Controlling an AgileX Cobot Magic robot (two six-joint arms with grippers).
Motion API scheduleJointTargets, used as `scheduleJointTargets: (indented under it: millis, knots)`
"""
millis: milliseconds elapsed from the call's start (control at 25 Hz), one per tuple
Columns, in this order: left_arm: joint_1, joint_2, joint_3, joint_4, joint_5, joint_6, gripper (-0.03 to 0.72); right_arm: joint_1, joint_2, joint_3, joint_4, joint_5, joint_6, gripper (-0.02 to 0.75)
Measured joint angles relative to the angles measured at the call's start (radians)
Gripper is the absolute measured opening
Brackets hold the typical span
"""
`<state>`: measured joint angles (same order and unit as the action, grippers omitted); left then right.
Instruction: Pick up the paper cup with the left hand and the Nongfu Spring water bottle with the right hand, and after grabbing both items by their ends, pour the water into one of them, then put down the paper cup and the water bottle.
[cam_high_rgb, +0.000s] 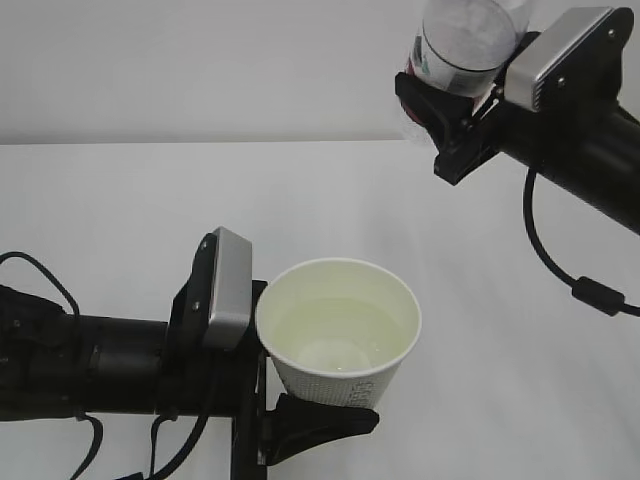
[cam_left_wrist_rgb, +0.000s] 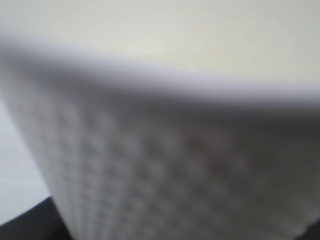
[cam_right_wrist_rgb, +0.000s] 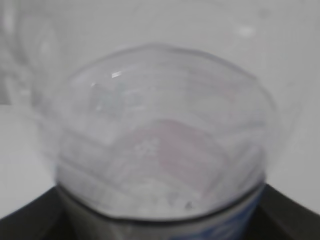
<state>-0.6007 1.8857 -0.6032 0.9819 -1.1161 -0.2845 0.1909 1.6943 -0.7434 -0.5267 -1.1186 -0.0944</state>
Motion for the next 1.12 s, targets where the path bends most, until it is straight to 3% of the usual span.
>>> scheduleJointTargets:
  millis: [240,680,1120]
  knots:
    - [0.0,0.0,0.0,0.0,0.0,0.0,0.494,0.0,0.0,0.0,0.035,0.02,0.058,0.52]
    - [0.0,0.0,0.0,0.004,0.002,0.0,0.494,0.001,0.0,0.0,0.201,0.133,0.079,0.52]
    - [0.0,0.0,0.0,0.012,0.002,0.0,0.494,0.001,0.0,0.0,0.375,0.222,-0.021,0.52]
